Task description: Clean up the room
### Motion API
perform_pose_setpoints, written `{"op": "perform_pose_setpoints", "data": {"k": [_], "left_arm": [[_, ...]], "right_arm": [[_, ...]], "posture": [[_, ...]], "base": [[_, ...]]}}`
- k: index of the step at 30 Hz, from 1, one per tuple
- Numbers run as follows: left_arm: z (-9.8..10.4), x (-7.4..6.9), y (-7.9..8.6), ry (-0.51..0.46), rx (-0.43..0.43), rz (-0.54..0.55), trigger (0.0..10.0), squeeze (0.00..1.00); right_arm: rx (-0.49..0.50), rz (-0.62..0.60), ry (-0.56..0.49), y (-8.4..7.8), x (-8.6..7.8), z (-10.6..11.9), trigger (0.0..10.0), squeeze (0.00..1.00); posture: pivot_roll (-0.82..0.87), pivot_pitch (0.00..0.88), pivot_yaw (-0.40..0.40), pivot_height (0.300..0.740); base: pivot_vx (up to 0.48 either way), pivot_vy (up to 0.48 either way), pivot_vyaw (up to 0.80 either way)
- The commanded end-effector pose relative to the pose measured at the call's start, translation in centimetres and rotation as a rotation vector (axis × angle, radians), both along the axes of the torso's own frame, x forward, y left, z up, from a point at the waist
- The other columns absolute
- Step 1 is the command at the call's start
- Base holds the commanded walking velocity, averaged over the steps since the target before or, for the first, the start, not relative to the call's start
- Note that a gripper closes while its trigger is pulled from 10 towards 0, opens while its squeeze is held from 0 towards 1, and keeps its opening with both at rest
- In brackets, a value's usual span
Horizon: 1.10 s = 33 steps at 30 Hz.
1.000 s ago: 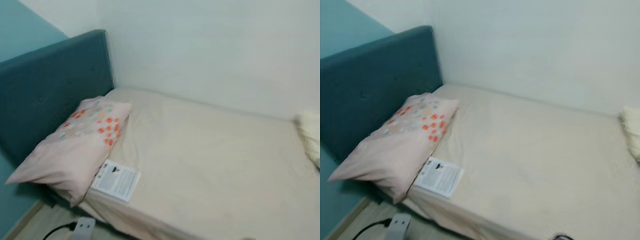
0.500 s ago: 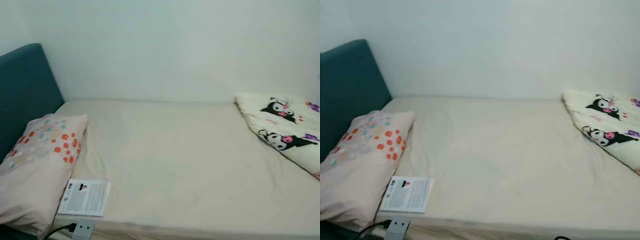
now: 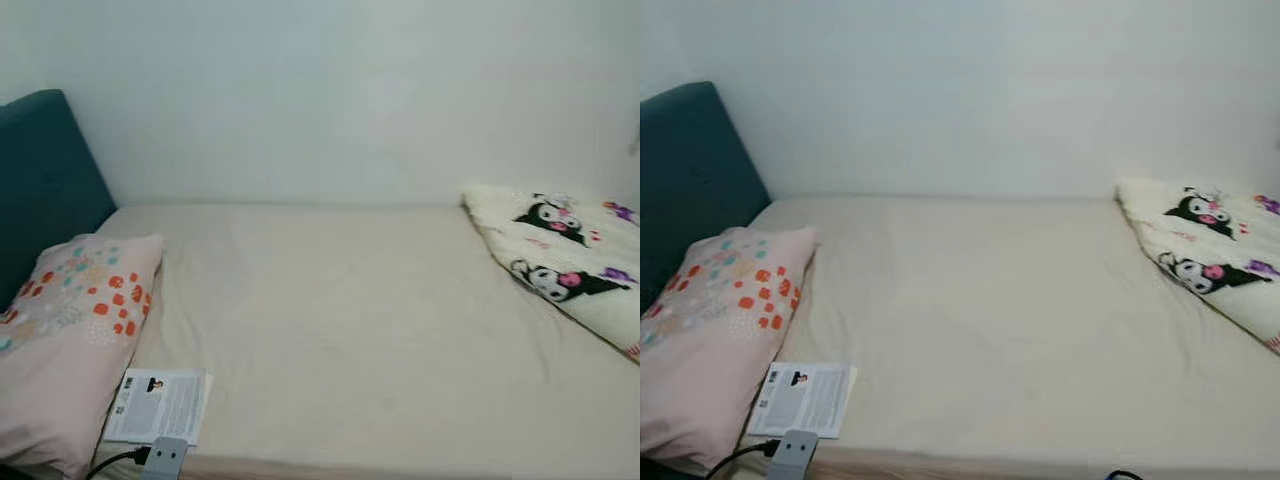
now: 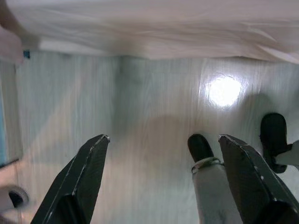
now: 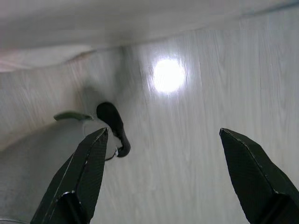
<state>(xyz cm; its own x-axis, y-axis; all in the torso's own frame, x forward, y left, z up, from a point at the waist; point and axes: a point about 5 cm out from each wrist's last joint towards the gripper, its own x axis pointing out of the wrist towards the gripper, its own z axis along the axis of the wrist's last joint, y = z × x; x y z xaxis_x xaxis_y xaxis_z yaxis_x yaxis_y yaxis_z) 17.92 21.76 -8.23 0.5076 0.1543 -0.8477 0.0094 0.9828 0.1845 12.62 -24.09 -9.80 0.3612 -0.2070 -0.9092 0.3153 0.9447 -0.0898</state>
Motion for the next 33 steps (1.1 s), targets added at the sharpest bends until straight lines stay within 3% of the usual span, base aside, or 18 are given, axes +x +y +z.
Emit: {"op": "perform_pose_setpoints", "data": {"k": [1,14,25,33], "left_arm": [[-0.1,-0.3,0.1,0.015,0.008,0.002,10.0,0.0],[-0.4,-1.1,0.5,0.044,0.026,0.018,10.0,0.0],[-0.5,-1.5,0.9,0.057,0.032,0.014,10.0,0.0],[-0.5,-1.6,0.8,0.061,0.035,0.007,10.0,0.0]], "right_arm": [[0.001,0.004,-0.023,0.1,0.5,0.1,10.0,0.0],[0.001,0.06,-0.059,0.5,1.8,0.5,10.0,0.0],[-0.005,0.088,-0.035,0.5,1.6,0.4,10.0,0.0],[-0.007,0.075,-0.044,0.3,1.5,0.5,10.0,0.0]], "posture": [[0.03,0.0,0.023,0.723],[0.04,0.0,0.016,0.723],[0.03,0.0,0.014,0.723],[0.03,0.0,0.014,0.723]], "base": [[0.0,-0.48,0.0],[0.0,-0.48,0.0],[0.0,-0.48,-0.71],[0.0,0.0,-0.16]]}}
